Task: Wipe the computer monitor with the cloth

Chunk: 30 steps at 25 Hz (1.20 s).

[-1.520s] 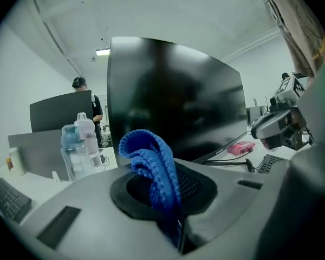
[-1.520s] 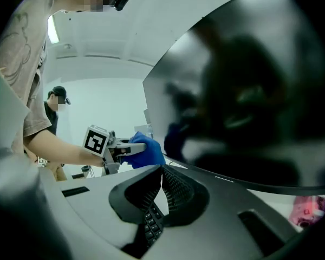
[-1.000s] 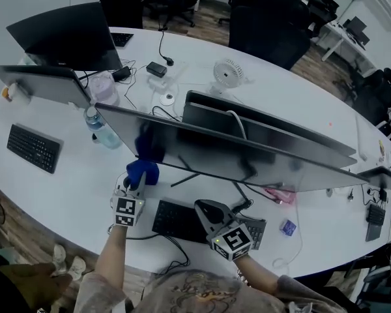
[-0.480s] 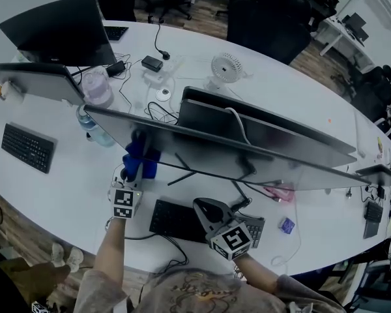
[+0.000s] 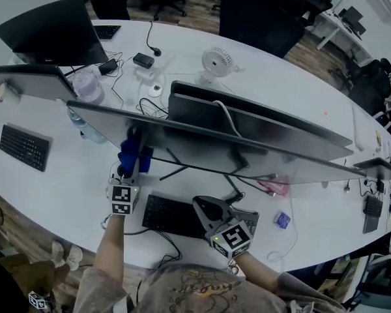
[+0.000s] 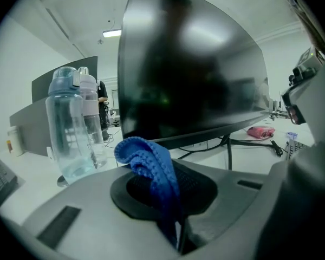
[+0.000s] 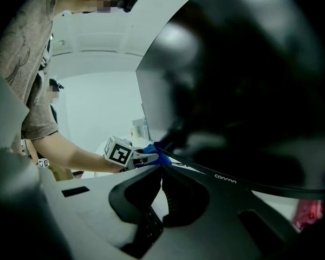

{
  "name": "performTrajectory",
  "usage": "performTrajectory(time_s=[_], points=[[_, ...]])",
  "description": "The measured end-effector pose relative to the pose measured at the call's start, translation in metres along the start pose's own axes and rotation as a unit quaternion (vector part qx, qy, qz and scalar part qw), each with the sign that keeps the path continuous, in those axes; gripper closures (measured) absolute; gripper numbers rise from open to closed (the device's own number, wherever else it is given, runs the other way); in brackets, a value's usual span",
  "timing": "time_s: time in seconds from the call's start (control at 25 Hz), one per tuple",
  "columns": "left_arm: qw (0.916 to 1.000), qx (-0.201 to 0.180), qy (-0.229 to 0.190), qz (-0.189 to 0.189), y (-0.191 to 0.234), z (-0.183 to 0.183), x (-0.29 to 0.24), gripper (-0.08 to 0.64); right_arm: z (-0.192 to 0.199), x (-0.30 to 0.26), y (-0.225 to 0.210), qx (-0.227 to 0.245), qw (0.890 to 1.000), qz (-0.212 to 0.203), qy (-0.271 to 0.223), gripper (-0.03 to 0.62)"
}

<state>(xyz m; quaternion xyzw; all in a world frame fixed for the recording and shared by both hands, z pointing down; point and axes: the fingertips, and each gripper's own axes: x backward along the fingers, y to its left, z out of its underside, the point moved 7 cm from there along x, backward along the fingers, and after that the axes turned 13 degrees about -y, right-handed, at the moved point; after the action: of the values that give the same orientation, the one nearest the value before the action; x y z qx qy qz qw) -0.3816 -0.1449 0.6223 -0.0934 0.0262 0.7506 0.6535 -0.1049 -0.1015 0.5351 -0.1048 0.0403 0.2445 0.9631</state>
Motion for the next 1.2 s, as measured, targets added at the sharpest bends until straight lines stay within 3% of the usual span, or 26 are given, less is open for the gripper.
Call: performTrajectory(time_s=[0.24, 1.2], points=[[0.9999, 0.016, -0.002, -0.005, -0.026, -0.003, -0.006, 0.512, -0.003, 0.029, -0.012, 0.008, 1.000, 0.008, 0.004, 0.571], [0.9995, 0.018, 0.009, 0.025, -0.157, -0.019, -0.032, 0.512, -0.014, 0.140, -0.069, 0.017, 0.999, 0.049, 0.000, 0.571]])
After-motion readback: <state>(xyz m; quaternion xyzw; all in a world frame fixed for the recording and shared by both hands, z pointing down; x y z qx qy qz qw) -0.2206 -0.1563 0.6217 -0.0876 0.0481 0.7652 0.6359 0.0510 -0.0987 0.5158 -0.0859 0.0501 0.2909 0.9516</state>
